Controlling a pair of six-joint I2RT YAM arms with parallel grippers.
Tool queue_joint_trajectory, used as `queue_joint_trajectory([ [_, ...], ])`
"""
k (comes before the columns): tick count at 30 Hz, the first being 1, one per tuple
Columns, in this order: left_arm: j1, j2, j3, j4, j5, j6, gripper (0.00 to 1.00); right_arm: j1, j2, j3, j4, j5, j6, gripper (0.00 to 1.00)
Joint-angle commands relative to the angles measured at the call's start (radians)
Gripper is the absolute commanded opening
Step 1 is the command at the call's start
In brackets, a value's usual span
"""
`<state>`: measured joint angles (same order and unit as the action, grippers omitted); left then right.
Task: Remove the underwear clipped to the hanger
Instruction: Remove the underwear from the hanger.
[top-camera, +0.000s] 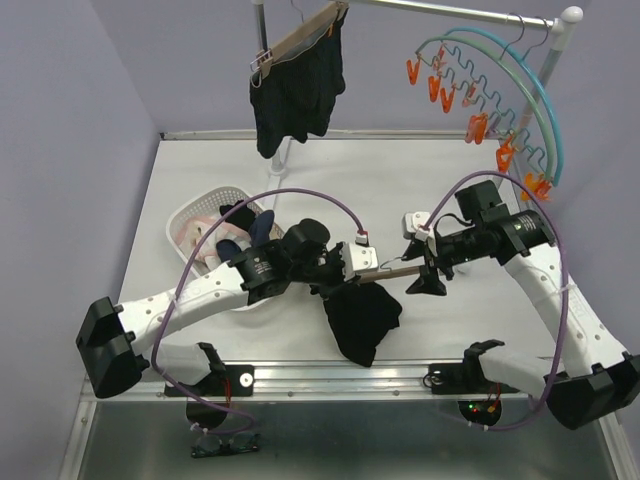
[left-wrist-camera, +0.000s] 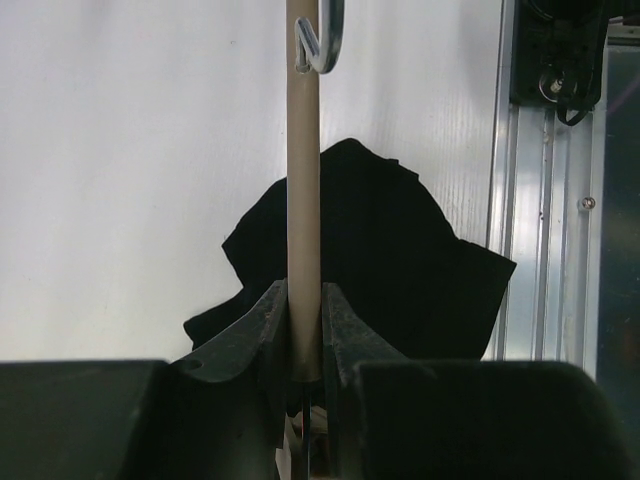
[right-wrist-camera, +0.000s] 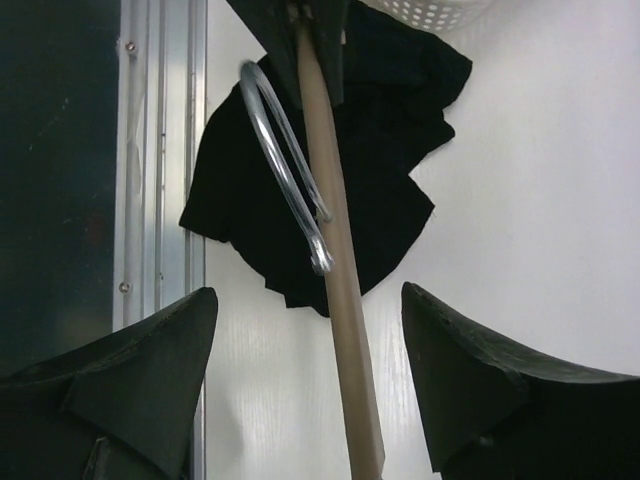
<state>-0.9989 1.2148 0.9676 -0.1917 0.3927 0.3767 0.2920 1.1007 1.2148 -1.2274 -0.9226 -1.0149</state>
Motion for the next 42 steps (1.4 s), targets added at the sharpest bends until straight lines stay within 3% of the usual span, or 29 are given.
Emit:
queue_joint_trajectory([
  [1,-0.014,0.015,0.071,0.029,0.015,0.008,0.00,0.123,0.004,-0.015,0.051,0.099,0.048,0.73],
  [2,-0.015,0.015,0.075,0.028,0.014,0.008,0.00,0.146,0.008,-0.021,0.066,0.120,0.065,0.73],
  [5,-0.020,0.020,0.089,0.021,0.008,0.011,0.00,0.206,0.025,-0.037,0.112,0.192,0.105,0.51],
  [8,-0.020,0.009,0.086,0.021,0.005,0.011,0.00,0.208,0.030,-0.037,0.121,0.199,0.113,0.35],
  [13,-0.023,-0.017,0.059,0.024,-0.002,0.008,0.00,0.208,0.022,-0.037,0.140,0.220,0.128,0.19],
  [14,-0.021,-0.024,0.054,0.028,-0.002,0.005,0.00,0.210,0.019,-0.037,0.144,0.219,0.130,0.10],
  [16,-0.023,-0.032,0.036,0.044,-0.002,-0.001,0.00,0.208,0.010,-0.037,0.146,0.212,0.134,0.01],
  [22,-0.023,-0.072,-0.007,0.095,-0.035,-0.025,0.00,0.200,-0.027,-0.029,0.141,0.231,0.134,0.01],
  [23,-0.023,-0.084,-0.012,0.101,-0.044,-0.027,0.05,0.194,-0.035,-0.032,0.141,0.232,0.136,0.01],
  [24,-0.023,-0.090,-0.020,0.113,-0.060,-0.027,0.19,0.190,-0.047,-0.035,0.138,0.235,0.136,0.01],
  [30,-0.021,-0.161,-0.036,0.140,-0.064,-0.018,0.53,0.154,-0.090,-0.061,0.140,0.222,0.139,0.01],
  [34,-0.021,-0.198,-0.040,0.149,-0.057,-0.001,0.59,0.142,-0.107,-0.075,0.141,0.218,0.139,0.01],
  [37,-0.023,-0.228,-0.040,0.143,-0.058,0.014,0.72,0.136,-0.117,-0.084,0.140,0.228,0.136,0.01],
  [42,-0.020,-0.284,-0.072,0.072,-0.071,0.088,0.83,0.133,-0.134,-0.084,0.141,0.252,0.139,0.01],
])
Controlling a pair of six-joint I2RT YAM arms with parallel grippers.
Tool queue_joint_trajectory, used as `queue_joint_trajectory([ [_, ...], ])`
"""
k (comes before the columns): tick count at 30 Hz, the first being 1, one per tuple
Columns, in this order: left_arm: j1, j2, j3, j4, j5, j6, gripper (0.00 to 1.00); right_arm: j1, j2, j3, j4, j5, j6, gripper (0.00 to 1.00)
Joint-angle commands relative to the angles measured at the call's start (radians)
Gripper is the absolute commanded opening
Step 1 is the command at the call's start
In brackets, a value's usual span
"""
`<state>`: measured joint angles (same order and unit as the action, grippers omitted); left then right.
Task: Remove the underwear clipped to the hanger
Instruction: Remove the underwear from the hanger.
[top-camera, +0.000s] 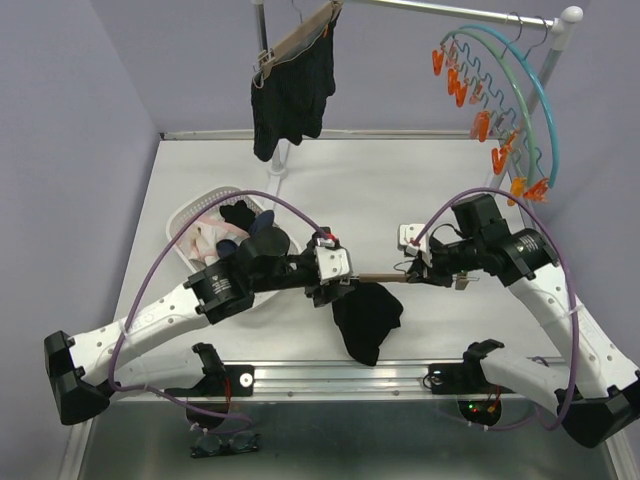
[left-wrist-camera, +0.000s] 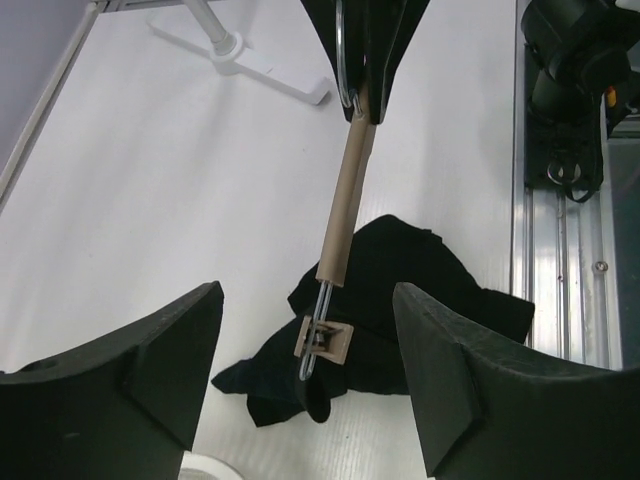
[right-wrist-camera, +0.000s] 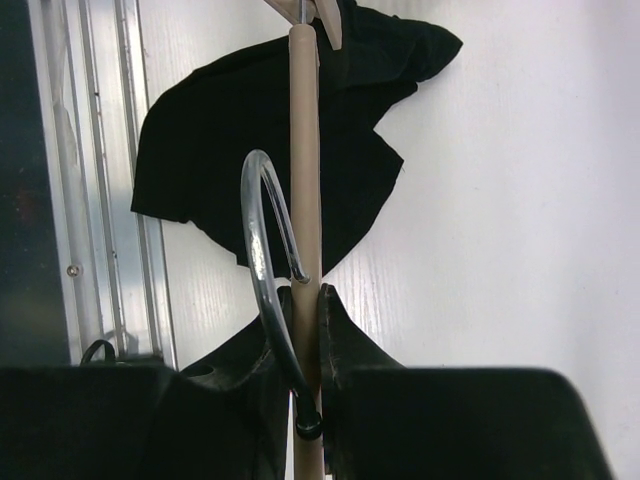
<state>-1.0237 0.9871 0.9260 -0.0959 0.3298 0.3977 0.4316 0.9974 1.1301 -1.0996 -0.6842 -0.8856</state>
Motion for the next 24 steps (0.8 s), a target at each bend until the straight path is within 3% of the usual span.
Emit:
queue_joint_trajectory([
  [1,0.004,-0.062,-0.036,-0.034,-0.003,0.097,0.84,-0.008,-0.032,0.000,0.012,0.015,0.010,0.01],
  [10,0.004,-0.084,-0.144,-0.018,-0.009,0.187,0.85,-0.016,-0.037,0.007,0.012,0.000,0.010,0.01],
  [24,0.004,-0.004,-0.147,0.136,-0.052,0.201,0.83,-0.025,-0.039,-0.004,0.012,-0.035,0.010,0.01],
])
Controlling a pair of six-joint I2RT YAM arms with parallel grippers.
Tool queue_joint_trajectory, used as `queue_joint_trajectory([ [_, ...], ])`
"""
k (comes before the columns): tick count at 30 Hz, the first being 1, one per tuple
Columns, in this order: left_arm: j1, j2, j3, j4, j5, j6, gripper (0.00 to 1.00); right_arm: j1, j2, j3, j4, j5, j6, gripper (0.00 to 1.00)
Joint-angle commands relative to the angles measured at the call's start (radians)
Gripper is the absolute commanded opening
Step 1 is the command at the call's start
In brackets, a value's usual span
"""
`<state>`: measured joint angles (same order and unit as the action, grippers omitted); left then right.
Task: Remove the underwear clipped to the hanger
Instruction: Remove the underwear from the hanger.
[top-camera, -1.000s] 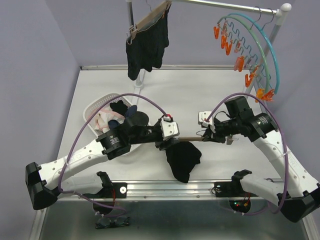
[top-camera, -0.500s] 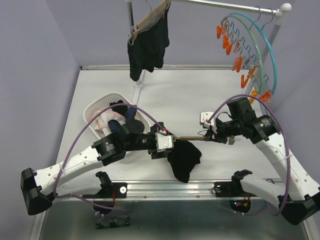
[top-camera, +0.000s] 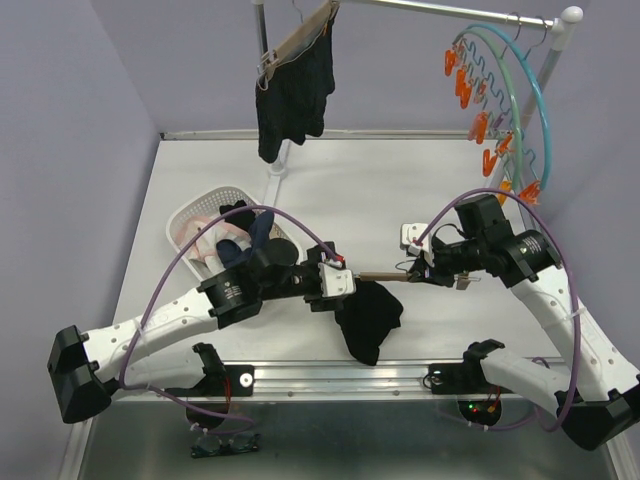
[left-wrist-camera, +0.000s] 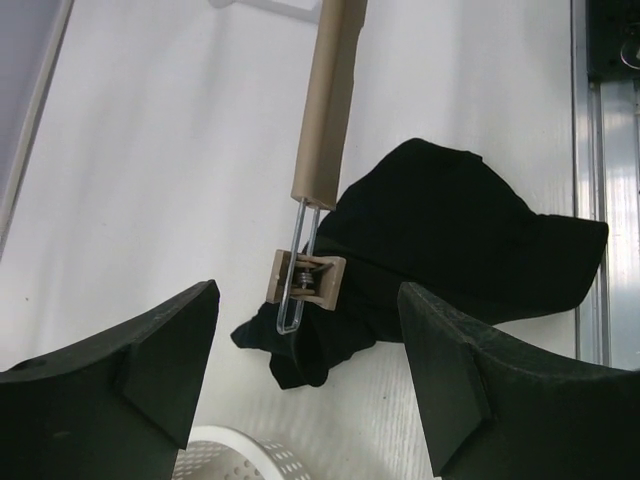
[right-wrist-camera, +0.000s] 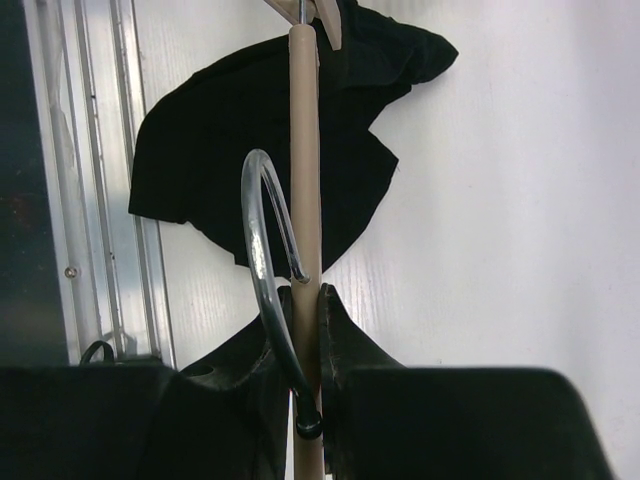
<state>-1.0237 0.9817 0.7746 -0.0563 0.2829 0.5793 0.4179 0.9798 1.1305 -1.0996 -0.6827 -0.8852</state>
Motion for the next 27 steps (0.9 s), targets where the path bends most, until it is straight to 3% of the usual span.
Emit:
queue_joint_trajectory([
  [1,0.004,0.009,0.008,0.096,0.005,0.017,0.82,-0.011,-0.021,-0.003,0.012,-0.040,0.009,0.01],
  [11,0.004,0.061,0.011,0.098,0.045,-0.012,0.76,-0.016,-0.021,0.000,0.010,-0.063,0.011,0.01],
  [13,0.004,0.063,0.018,0.107,0.039,-0.016,0.70,-0.019,-0.020,-0.003,0.010,-0.066,0.011,0.01],
  [15,0.004,0.067,0.022,0.116,0.035,-0.025,0.55,-0.019,-0.021,-0.005,0.010,-0.067,0.011,0.01],
  [16,0.004,0.068,0.025,0.125,0.036,-0.032,0.33,-0.019,-0.021,-0.003,0.010,-0.069,0.011,0.00],
  [19,0.004,0.074,0.031,0.130,0.041,-0.041,0.01,-0.022,-0.024,-0.003,0.010,-0.071,0.012,0.01],
  [26,0.004,0.061,0.023,0.131,0.029,-0.050,0.01,-0.027,-0.033,-0.003,0.009,-0.058,0.015,0.01],
  [27,0.004,0.055,0.023,0.131,0.007,-0.056,0.20,-0.028,-0.036,-0.002,0.009,-0.051,0.015,0.01],
])
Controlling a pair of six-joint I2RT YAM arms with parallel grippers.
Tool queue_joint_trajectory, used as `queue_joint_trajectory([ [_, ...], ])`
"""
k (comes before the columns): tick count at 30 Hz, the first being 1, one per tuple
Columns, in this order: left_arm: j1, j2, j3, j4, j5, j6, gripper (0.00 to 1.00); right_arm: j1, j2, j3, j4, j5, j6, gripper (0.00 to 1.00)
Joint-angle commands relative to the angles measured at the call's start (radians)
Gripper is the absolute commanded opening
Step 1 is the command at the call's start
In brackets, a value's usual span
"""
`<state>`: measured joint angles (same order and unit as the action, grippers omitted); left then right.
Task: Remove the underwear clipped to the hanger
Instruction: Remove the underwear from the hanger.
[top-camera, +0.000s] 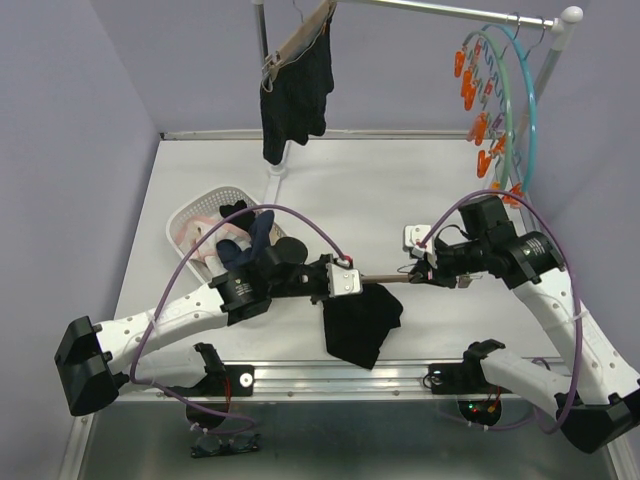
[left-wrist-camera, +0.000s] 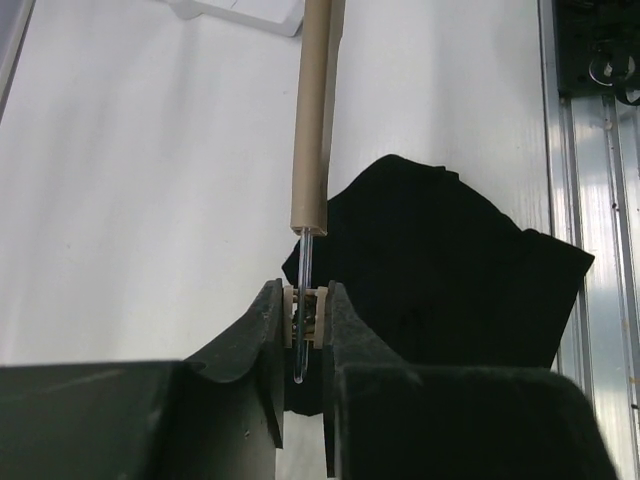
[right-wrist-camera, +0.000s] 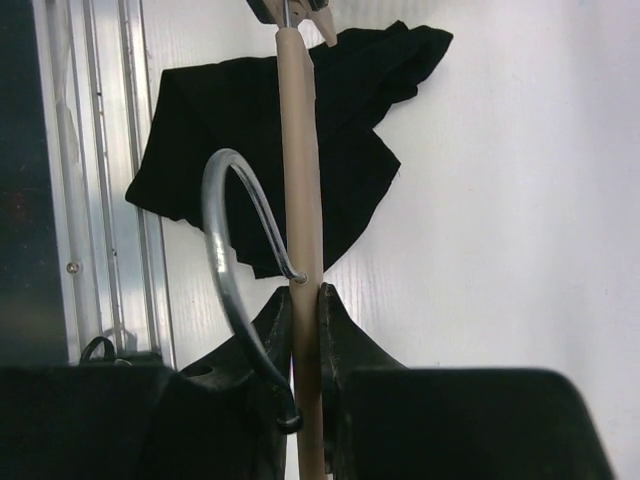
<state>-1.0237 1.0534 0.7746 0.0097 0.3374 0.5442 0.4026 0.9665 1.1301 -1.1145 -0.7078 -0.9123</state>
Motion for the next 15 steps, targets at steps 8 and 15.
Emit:
queue_joint_trajectory([
  [8,0.004,-0.121,0.006,0.069,-0.112,-0.017,0.96,-0.024,-0.038,-0.015,0.019,0.011,0.046,0.01],
  [15,0.004,-0.173,0.003,0.061,-0.047,-0.013,0.99,-0.024,-0.034,-0.026,0.004,-0.013,0.023,0.00],
])
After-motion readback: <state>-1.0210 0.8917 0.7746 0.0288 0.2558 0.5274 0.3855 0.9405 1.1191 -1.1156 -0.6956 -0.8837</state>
